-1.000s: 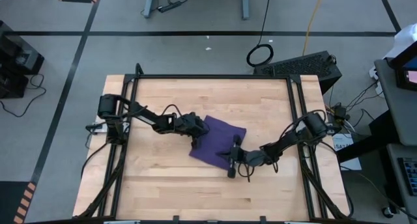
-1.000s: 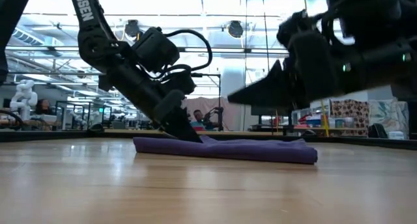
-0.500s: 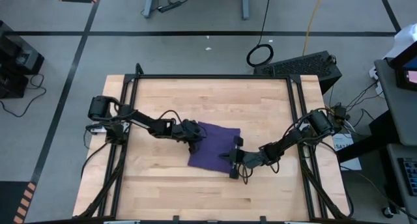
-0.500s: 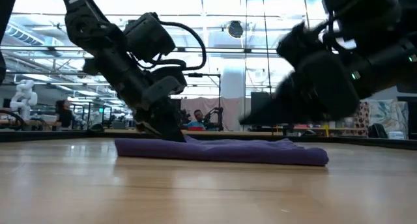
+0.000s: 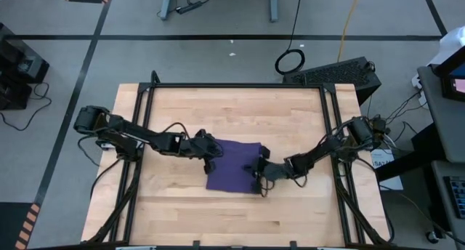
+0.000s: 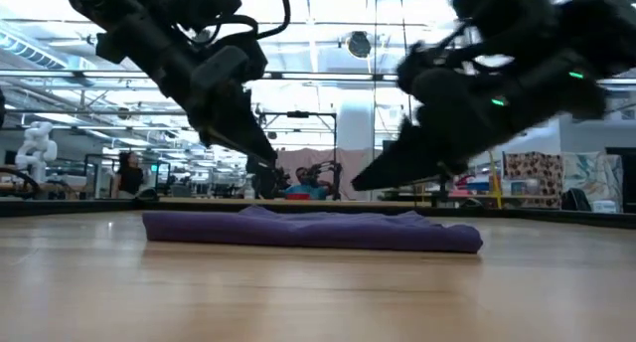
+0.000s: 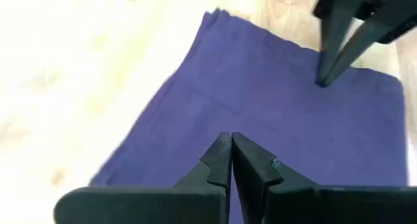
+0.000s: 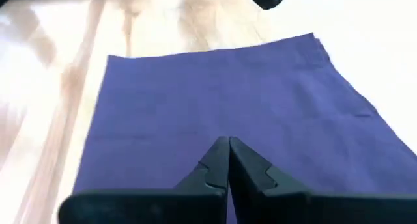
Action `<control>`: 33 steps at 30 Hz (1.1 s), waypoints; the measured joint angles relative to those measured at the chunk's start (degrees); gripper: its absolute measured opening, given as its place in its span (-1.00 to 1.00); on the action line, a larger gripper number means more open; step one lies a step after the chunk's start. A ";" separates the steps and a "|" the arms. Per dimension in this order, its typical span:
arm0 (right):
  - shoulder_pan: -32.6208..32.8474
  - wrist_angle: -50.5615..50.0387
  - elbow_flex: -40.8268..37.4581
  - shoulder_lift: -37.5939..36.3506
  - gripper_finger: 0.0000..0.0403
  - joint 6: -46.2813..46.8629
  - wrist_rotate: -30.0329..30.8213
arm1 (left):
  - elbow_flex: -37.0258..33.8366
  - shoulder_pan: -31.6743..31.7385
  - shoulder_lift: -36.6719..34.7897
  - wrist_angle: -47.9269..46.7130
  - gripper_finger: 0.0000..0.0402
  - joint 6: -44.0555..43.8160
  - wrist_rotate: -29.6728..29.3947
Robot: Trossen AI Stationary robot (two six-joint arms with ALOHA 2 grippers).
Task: Roll towel
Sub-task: Roll the purple towel
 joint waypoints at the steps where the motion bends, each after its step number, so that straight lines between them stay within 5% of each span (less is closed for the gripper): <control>1: -1.05 -3.60 1.20 -0.43 -1.00 0.81 -2.33 | 0.00 0.02 0.24 0.50 -0.92 1.36 -0.29; 7: -4.51 -19.11 8.54 -0.08 -1.00 -0.13 -14.07 | 0.04 0.38 5.45 2.90 -0.92 4.21 -0.41; 17: -4.06 -24.02 8.90 0.01 -1.00 -1.14 -11.28 | 0.33 0.20 13.45 -0.23 -0.92 -1.93 -1.89; 33: 0.59 -21.23 8.37 -10.11 -1.00 -20.00 -12.36 | -0.15 -6.13 7.66 -8.38 -0.92 -15.83 -2.29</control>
